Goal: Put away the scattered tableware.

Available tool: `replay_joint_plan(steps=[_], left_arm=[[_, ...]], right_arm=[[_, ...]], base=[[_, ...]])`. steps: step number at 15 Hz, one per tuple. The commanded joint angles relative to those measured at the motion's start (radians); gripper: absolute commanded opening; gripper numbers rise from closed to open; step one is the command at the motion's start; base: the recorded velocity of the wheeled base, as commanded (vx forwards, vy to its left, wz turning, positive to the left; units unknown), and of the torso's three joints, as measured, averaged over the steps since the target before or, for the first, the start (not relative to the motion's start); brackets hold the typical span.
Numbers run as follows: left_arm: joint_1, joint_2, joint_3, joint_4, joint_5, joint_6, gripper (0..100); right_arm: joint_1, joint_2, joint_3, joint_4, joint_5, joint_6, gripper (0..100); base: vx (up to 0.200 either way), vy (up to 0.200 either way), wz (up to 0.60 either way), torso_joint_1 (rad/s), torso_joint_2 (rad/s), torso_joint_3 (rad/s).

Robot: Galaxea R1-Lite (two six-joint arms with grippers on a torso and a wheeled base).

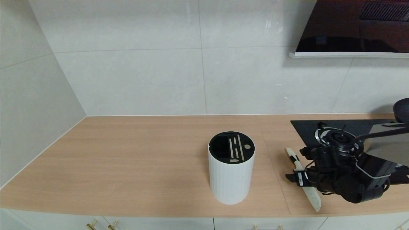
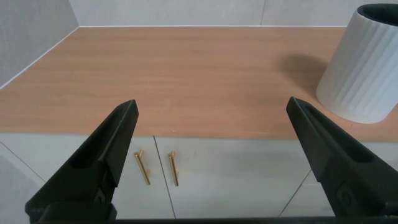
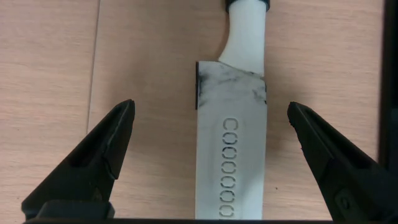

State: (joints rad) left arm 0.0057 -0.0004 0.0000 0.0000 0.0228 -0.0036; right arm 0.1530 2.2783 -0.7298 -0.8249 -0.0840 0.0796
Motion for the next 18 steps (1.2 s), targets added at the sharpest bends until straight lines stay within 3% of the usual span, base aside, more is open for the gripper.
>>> replay_joint_plan(steps=[1, 12, 13, 18], left_arm=[[0.000, 0.000, 0.000, 0.000, 0.000, -0.001, 100], [0.000, 0.000, 0.000, 0.000, 0.002, -0.001, 100], [0.000, 0.000, 0.000, 0.000, 0.002, -0.001, 100], [0.000, 0.000, 0.000, 0.000, 0.000, -0.001, 100]], right_arm=[[-0.001, -0.002, -0.007, 0.000, 0.001, 0.006, 100], [-0.015, 0.046, -0.019, -0.043, -0.008, 0.002, 100], [-0.015, 0.049, -0.020, -0.045, -0.008, 0.002, 0], [-0.015, 0.064, -0.019, -0.045, -0.010, -0.004, 0]], base=[[0.000, 0.000, 0.00, 0.000, 0.00, 0.000], [0.000, 0.000, 0.00, 0.000, 0.00, 0.000], [0.000, 0.000, 0.00, 0.000, 0.00, 0.000], [0.000, 0.000, 0.00, 0.000, 0.00, 0.000]])
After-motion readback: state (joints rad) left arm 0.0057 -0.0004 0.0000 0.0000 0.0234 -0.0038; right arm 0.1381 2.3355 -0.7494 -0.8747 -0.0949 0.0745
